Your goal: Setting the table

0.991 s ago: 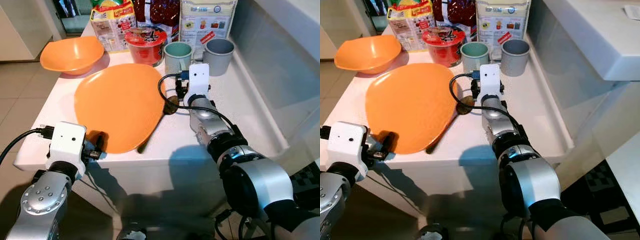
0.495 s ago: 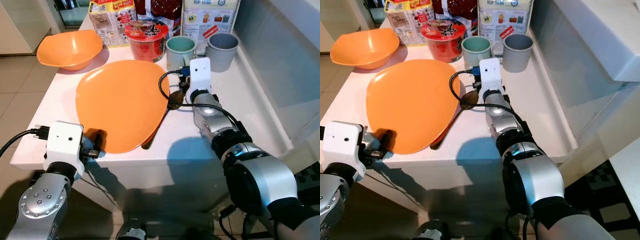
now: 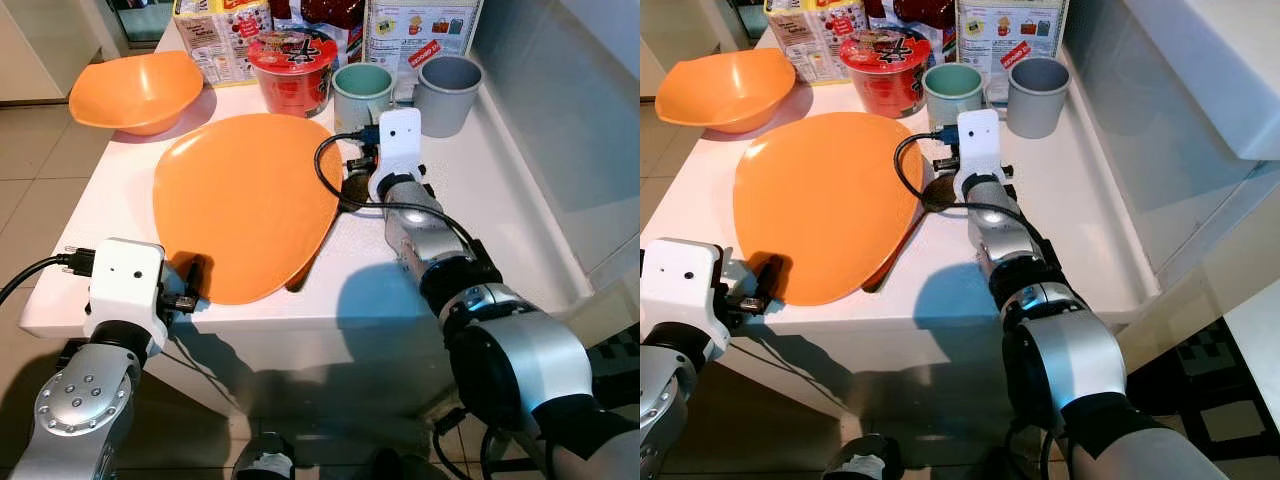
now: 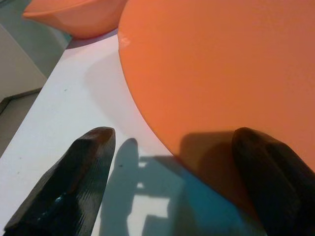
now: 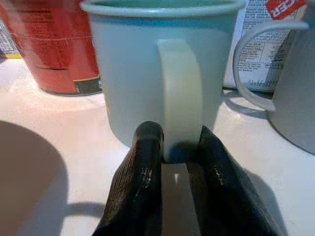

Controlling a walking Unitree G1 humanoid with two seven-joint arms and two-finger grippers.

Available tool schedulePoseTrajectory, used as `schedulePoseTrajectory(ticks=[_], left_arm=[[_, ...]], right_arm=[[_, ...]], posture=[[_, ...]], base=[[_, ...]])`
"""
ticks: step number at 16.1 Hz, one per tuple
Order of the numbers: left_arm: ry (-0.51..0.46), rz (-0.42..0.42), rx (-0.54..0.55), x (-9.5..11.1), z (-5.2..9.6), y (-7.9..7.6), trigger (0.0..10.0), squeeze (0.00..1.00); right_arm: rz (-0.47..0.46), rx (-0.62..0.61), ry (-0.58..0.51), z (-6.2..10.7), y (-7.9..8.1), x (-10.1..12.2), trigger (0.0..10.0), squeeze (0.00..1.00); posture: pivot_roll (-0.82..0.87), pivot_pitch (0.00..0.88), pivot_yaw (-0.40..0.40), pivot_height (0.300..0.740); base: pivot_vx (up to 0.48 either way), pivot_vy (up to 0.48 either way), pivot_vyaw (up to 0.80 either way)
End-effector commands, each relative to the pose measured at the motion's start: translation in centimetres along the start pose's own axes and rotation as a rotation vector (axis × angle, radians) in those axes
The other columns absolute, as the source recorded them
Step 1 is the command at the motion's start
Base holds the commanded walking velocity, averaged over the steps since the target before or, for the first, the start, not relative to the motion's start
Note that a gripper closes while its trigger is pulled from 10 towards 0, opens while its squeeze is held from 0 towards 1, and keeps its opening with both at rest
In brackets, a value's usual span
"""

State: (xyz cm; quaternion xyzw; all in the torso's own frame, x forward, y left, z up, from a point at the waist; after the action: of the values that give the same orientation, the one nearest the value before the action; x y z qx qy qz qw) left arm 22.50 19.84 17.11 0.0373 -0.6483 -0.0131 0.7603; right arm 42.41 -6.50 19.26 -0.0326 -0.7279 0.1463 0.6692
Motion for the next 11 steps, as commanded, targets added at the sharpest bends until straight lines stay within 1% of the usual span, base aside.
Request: schedulePoseTrajectory(ticks=[1,2,3,9,11], left_arm=[[0.158,0.012,0.009,-3.01,-0.01,0.13,10.0,0.00],[0.158,0.013,0.008,-3.00,-0.01,0.11,10.0,0.00],[0.158,0.013,0.007,-3.01,-0.01,0.06,10.0,0.00],[0.160,0.013,0.008,-3.04,0.02,0.01,10.0,0.00],[0.160,0.014,0.008,-3.06,0.03,0.00,10.0,0.00]], right_arm=[[-0.001,-0.016,0.048,0.09,-0.17,-0.79,10.0,0.00],[-0.009,-0.017,0.051,0.09,-0.22,-0.83,10.0,0.82],[-0.026,-0.017,0.050,0.10,-0.31,-0.86,10.0,1.00],[-0.030,-0.044,0.059,0.07,-0.75,-0.89,10.0,1.00],[-0.050,-0.030,0.055,0.05,-0.63,-0.83,10.0,1.00]], posture=[[0.47,0.216,0.026,0.740],[0.47,0.216,0.026,0.740],[0.46,0.217,0.024,0.740],[0.47,0.218,0.024,0.740],[0.47,0.219,0.024,0.740]], base=[[0.000,0.000,0.00],[0.000,0.000,0.00],[0.000,0.000,0.00],[0.000,0.000,0.00],[0.000,0.000,0.00]])
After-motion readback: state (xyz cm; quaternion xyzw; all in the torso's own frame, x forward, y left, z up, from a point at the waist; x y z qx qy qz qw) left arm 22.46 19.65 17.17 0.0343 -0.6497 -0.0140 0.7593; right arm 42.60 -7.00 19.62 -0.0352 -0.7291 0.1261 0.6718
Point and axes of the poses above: a point about 5 cm out from each wrist's last joint towards the gripper, its own z axis pointing back from the gripper into the wrist, its own x axis along the axis of the wrist's last joint, y = z × x, the point moved 2 cm from there along -z, pointing out of the wrist towards the gripper, and after that the axes turned 11 degrees about z, right-handed, at the moved point
